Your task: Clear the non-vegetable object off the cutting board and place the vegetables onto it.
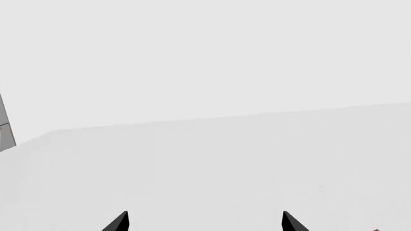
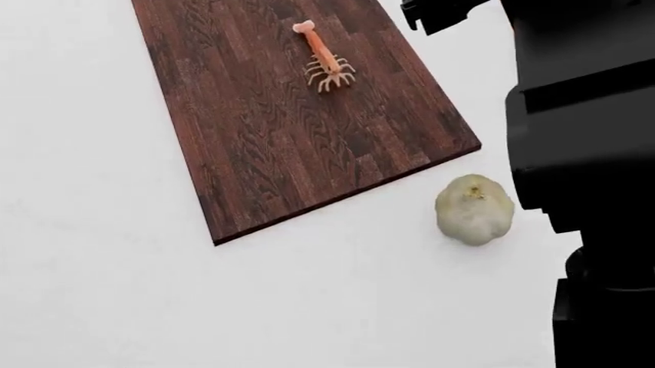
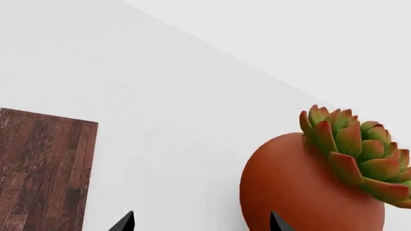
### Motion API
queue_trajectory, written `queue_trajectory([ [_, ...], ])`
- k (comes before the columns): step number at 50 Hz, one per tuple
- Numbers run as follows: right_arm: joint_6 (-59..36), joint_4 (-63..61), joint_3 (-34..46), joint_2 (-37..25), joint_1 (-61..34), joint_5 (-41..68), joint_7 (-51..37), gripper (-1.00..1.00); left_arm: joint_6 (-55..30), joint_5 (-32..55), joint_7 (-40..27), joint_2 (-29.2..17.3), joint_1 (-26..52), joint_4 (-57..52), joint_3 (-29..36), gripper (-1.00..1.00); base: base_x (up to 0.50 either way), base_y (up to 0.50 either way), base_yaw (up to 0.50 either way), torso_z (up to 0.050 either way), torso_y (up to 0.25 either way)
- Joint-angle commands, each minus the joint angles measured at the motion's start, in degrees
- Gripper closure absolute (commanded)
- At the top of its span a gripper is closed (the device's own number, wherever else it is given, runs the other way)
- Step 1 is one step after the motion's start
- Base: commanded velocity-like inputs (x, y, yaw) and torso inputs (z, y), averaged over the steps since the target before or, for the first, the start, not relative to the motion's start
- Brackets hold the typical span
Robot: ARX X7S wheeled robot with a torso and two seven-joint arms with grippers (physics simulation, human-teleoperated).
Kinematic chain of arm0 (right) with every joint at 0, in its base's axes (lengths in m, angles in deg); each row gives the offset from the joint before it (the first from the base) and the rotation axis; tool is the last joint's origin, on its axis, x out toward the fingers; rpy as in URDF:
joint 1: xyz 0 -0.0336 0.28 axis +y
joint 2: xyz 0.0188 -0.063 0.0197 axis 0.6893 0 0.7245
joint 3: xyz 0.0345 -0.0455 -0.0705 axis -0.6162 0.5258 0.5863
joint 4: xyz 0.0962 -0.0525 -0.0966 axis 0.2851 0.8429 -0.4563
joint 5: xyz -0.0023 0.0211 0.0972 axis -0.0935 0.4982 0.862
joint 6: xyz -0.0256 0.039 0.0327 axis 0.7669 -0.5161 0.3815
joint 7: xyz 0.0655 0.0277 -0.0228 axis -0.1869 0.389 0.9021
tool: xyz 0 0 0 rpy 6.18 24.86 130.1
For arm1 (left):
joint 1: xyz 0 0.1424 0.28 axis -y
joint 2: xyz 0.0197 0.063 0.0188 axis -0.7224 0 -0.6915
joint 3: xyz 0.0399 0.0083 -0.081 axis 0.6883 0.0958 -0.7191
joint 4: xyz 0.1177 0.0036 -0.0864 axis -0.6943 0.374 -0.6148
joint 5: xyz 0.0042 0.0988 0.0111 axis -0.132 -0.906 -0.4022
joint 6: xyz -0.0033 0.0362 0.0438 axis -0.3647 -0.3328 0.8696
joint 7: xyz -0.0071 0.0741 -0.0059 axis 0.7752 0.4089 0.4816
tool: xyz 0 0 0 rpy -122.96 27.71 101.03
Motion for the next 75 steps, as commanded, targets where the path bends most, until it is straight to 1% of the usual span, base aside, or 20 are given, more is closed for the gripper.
queue_trajectory([
  [1,-0.57,-1.41,0.57,0.15,0.26,0.39,0.40,-1.00,0.25,-0.04,-0.29,-0.19,-0.05,-0.04,0.06,-1.00,0.00,0.00,0.00,0.000,-0.188],
  [7,-3.06,-4.17,0.35,1.26,-0.08,2.12,1.83,-1.00,0.29,0.13,-0.34,-0.25,-0.23,0.03,-0.06,-1.00,0.00,0.00,0.00,0.000,-0.017],
  [13,-3.82,-4.86,2.21,2.73,-0.50,2.79,2.98,-1.00,0.79,0.10,-0.26,-0.33,-0.60,0.13,0.14,-1.00,0.00,0.00,0.00,0.000,0.000],
  [24,-0.76,-0.43,4.39,6.54,-1.41,3.63,4.05,-1.00,1.87,0.01,0.16,-0.78,-1.22,0.84,0.44,-1.00,0.00,0.00,0.00,0.000,0.000],
  [29,-1.50,0.86,4.50,7.79,-1.44,4.17,3.99,-1.00,1.72,0.11,0.10,-1.08,-1.19,0.67,0.30,-1.00,0.00,0.00,0.00,0.000,0.000],
  [35,-6.82,1.39,3.19,9.70,-2.14,5.12,2.70,-1.00,1.97,0.23,0.12,-1.28,-1.59,0.67,0.14,-1.00,0.00,0.00,0.00,0.000,0.000],
  [36,-8.52,0.70,1.83,10.13,-2.20,5.88,2.50,-1.00,1.85,0.28,0.08,-1.30,-1.57,0.52,0.14,-1.00,0.00,0.00,0.00,0.000,0.000],
  [37,-12.02,-0.39,3.73,9.73,-2.56,5.64,2.73,-1.00,1.40,0.56,0.01,-1.23,-1.48,0.36,-0.11,-1.00,0.00,0.00,0.00,0.000,0.000],
  [40,-15.11,-2.64,1.82,10.32,-2.23,6.60,2.12,-1.00,1.04,0.90,0.07,-1.23,-1.64,-0.32,-0.14,-1.00,0.00,0.00,0.00,0.000,0.000],
  [41,-17.42,-3.08,1.15,10.59,-2.31,7.30,2.34,-1.00,1.02,0.93,0.09,-1.22,-1.81,-0.58,0.00,-1.00,0.00,0.00,0.00,0.000,0.000],
  [43,-19.02,-3.34,3.17,10.12,-2.90,7.13,2.70,-1.00,0.84,1.00,0.07,-1.17,-1.64,-0.59,0.07,-1.00,0.00,0.00,0.00,0.000,0.000],
  [44,-18.42,-3.99,3.25,10.06,-2.67,7.06,2.56,-1.00,0.91,1.04,0.14,-1.14,-1.53,-0.48,0.08,-1.00,0.00,0.00,0.00,0.000,0.000],
  [46,-21.05,-3.86,3.68,10.24,-3.48,7.85,3.42,-1.00,0.60,1.19,0.11,-1.07,-1.20,-0.60,0.07,-1.00,0.00,0.00,0.00,0.000,0.000],
  [56,-18.93,-0.85,5.65,10.85,-4.17,8.71,5.01,-1.00,1.55,1.01,0.39,-1.22,-1.30,0.36,0.47,-1.00,0.00,0.00,0.00,0.000,0.000],
  [68,-11.62,7.08,7.33,11.62,-3.38,8.56,5.96,-1.00,1.91,1.02,0.18,-1.63,-2.29,-0.09,0.48,-1.00,0.00,0.00,0.00,0.000,0.000],
  [75,-9.55,9.41,7.66,11.78,-2.27,8.80,6.09,-1.00,3.64,0.39,0.37,-1.75,-2.55,1.21,0.94,-1.00,0.00,0.00,0.00,0.000,0.000],
])
